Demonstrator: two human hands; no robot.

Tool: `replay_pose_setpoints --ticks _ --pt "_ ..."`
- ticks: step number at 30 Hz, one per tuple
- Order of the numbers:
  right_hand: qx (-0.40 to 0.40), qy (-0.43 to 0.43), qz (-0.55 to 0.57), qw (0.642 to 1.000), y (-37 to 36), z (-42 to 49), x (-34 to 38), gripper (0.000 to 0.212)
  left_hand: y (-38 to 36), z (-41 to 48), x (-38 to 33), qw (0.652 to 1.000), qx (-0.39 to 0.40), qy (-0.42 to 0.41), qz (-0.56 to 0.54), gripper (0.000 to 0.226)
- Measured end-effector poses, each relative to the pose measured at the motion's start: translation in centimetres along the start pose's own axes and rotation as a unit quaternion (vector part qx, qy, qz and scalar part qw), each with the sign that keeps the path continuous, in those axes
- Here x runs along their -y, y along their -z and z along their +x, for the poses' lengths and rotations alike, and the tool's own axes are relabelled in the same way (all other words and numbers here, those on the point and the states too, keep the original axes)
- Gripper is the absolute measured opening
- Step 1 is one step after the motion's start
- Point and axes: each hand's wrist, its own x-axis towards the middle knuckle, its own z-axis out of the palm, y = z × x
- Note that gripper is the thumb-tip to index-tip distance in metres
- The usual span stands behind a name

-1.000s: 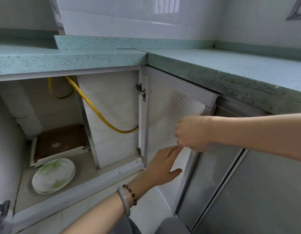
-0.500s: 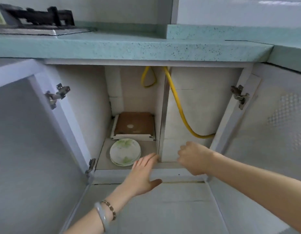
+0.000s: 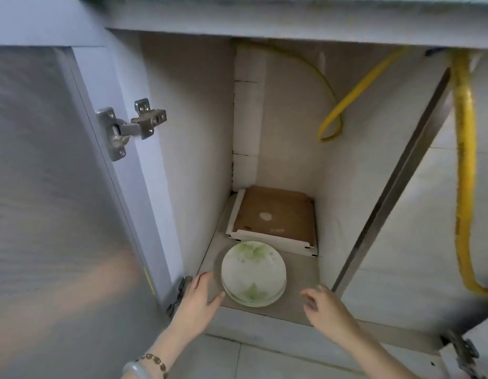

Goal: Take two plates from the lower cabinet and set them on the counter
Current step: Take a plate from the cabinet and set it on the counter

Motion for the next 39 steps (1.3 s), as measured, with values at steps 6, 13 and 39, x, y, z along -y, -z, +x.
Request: replay_pose_setpoints --ticks 6,13,39 --pt "-0.123 -0.130 0.195 0.964 -5.8 7.5 -1.8 0.025 -4.3 7.4 4.1 0.988 -0.020 0.101 -0.117 0.062" --pt "-0.094 -0.210 0.247 0.941 -9.6 13.2 -2.7 0.046 -9.0 13.5 6.3 0.973 -0.007 0.168 -0.159 0.052" --pt "-0.218 -0.220 0.455 0.835 -8.8 13.2 1.1 0.034 -7.5 12.0 5.2 0.917 -0.154 0.184 -0.317 0.023"
